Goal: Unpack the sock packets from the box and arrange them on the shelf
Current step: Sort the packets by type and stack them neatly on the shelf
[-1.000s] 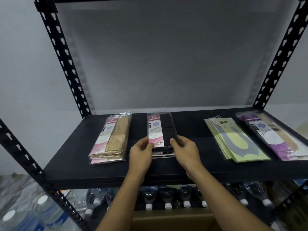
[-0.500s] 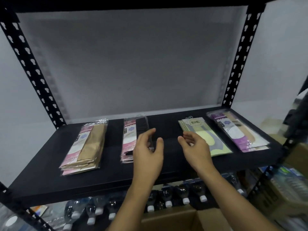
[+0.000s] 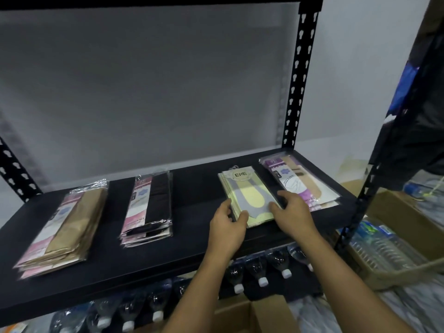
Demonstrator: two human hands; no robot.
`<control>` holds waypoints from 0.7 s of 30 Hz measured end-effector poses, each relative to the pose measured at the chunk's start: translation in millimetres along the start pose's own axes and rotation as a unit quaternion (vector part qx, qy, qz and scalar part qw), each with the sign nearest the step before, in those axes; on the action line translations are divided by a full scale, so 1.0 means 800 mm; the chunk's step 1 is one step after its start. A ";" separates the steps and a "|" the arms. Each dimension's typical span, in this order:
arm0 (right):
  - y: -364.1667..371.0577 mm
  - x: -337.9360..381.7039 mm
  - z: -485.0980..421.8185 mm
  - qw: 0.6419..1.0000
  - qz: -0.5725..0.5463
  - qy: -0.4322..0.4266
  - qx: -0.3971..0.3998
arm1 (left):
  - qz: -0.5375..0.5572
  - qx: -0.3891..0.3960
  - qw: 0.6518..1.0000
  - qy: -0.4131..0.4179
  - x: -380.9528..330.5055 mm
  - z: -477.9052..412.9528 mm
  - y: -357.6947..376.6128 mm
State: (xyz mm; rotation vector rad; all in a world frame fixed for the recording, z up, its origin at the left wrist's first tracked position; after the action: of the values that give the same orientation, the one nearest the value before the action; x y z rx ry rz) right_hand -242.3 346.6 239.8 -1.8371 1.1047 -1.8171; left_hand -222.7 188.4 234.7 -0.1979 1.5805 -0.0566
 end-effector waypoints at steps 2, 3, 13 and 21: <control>0.000 -0.002 -0.005 1.000 -0.027 0.013 0.010 | -0.009 0.002 1.000 -0.005 0.000 -0.004 0.003; 0.000 -0.002 -0.006 0.999 -0.031 0.016 0.012 | -0.016 0.003 1.000 -0.009 -0.001 -0.004 0.005; 0.002 0.003 -0.009 0.999 -0.053 0.006 0.007 | -0.062 0.001 0.998 0.004 0.006 -0.011 0.009; 0.006 0.002 -0.006 0.998 -0.063 -0.008 -0.012 | -0.064 -0.005 0.998 -0.001 0.009 -0.015 0.009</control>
State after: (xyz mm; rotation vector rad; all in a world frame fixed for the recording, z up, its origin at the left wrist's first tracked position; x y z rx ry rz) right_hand -248.7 343.6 238.1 -1.9740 1.0300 -1.8611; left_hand -235.4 193.6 226.4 -0.3062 1.5650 -0.1475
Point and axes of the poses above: each hand's wrist, its own z-axis away from the middle knuckle, its own y-axis out of the palm, x = y × z, the point moved 1 cm from there along -z, towards the middle knuckle, and after that the axes turned 9 degrees about z, right-handed, at the moved point
